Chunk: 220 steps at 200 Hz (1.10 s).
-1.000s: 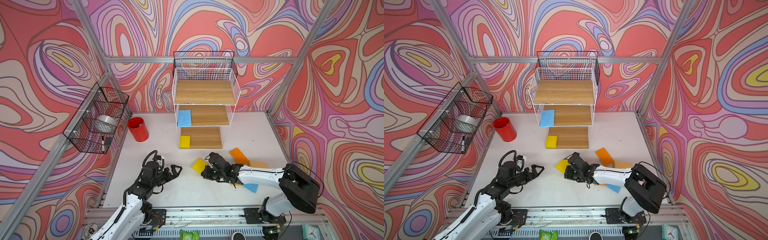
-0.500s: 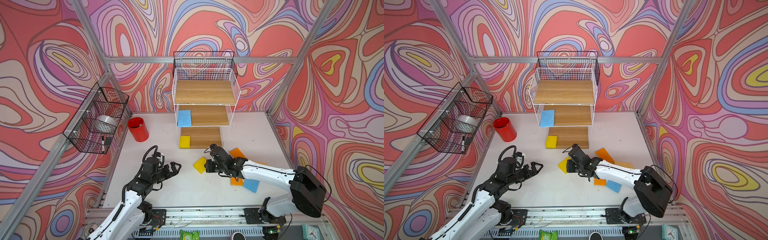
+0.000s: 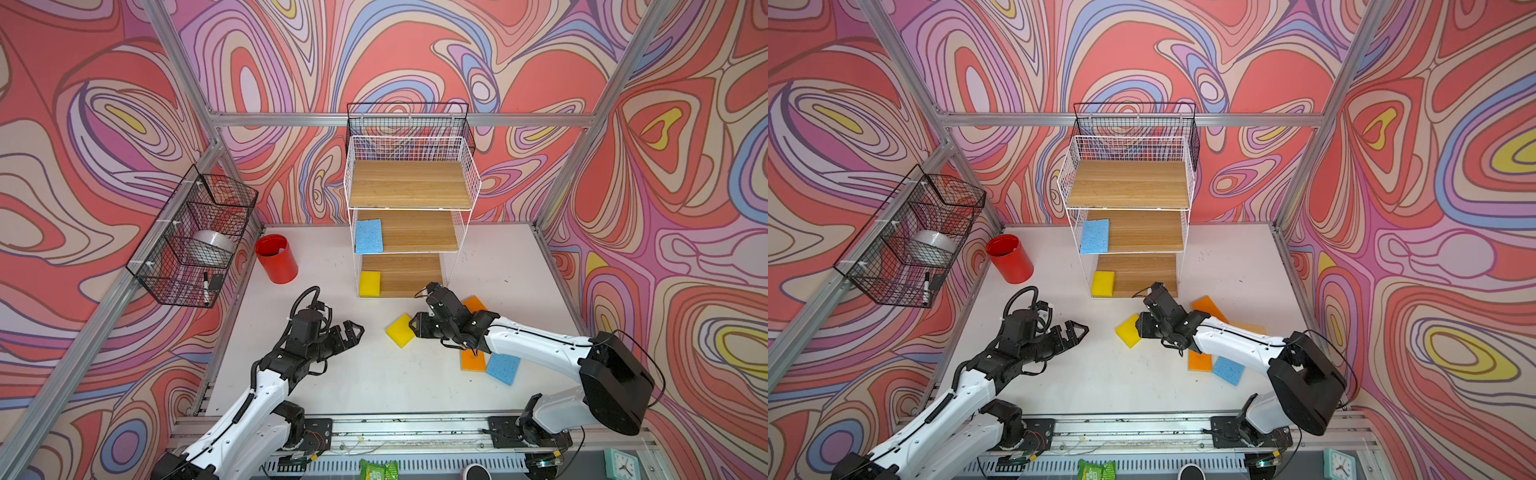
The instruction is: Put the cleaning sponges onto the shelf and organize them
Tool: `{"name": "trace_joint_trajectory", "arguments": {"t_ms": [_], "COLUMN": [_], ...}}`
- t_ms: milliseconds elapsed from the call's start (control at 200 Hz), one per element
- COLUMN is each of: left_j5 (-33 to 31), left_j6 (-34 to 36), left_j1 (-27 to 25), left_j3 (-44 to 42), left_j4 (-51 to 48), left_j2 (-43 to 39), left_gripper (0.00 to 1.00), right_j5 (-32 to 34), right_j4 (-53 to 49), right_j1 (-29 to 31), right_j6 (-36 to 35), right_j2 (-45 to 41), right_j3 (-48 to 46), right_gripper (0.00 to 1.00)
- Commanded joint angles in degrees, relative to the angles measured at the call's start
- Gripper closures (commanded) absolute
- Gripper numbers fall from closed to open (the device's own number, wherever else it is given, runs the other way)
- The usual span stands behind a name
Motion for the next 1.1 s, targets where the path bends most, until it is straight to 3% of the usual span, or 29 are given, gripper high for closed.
{"name": "trace_joint_trajectory", "arguments": {"t_ms": [0, 451, 741, 1096], "left_j5": [-0.09, -0.1, -0.53, -1.48], "left_j6": [-0.35, -0.78, -0.01, 0.78], "left_j1": [0.25, 0.25, 0.27, 0.29], "left_j3": [-1.15, -3.32, -2.82, -2.62], "left_j4": [3.17, 4.56, 3.04, 2.71], "left_j2": [1.2, 1.15, 0.7, 1.27], "left_gripper": [0.0, 0.0, 0.0, 0.0], "right_j5": [-6.02, -15.17, -15.13, -15.58], "right_j4": [10.21, 28.63, 29.04, 26.68], "right_j1": [-0.74, -3.3, -4.35, -8.11], "right_j6": [11.31, 16.71, 16.72, 14.2], "right_j2": [-0.87, 9.67, 14.1, 16.48], "right_j3": [-5.44, -8.12, -5.93, -2.91], "right_gripper": [0.57, 0.53, 0.61, 0.57]}}
